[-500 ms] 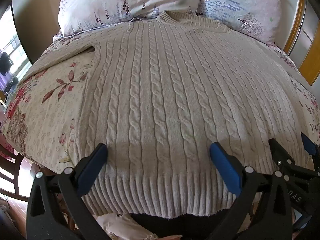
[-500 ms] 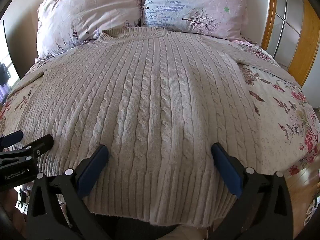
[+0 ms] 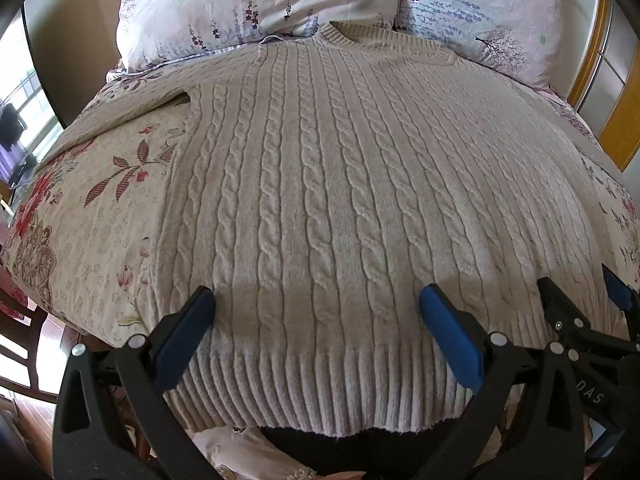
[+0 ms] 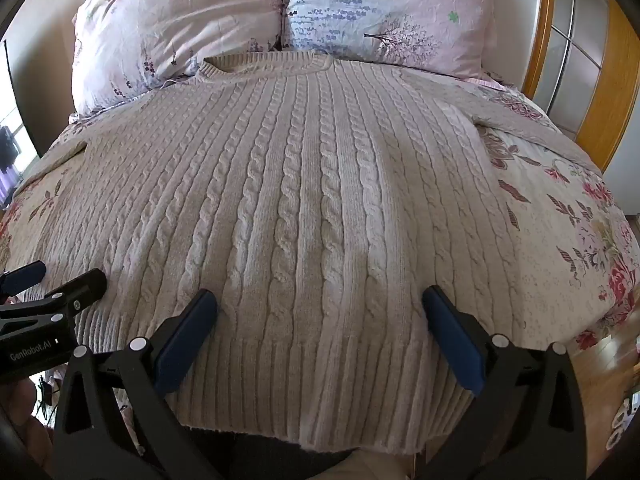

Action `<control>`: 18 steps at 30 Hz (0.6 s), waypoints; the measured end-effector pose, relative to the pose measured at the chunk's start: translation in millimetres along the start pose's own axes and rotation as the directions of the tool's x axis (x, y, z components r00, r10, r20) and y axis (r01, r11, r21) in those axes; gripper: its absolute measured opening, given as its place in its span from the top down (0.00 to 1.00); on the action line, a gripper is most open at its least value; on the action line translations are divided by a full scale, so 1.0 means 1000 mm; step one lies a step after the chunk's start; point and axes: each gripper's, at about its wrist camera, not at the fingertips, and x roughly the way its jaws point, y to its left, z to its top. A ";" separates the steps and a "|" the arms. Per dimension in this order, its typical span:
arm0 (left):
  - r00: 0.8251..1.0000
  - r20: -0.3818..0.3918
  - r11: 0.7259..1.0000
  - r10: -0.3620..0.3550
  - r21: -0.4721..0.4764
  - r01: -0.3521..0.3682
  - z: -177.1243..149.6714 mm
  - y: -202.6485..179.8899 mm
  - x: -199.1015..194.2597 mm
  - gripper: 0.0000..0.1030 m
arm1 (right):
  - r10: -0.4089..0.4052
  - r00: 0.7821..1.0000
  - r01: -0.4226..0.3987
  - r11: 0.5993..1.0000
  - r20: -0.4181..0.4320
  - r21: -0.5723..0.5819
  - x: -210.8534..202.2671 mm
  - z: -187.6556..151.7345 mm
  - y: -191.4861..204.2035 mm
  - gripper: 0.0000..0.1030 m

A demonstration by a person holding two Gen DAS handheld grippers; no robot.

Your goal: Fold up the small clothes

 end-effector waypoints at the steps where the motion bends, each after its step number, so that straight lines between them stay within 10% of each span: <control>1: 1.000 0.000 1.000 0.000 0.000 0.000 0.000 0.000 0.000 0.02 | 0.000 1.000 0.000 1.000 0.000 0.000 0.000 0.000 0.000 0.01; 18: 1.000 -0.002 1.000 0.001 0.000 -0.001 0.000 0.000 0.000 0.02 | -0.002 1.000 0.002 1.000 -0.003 0.000 0.002 -0.004 -0.002 0.01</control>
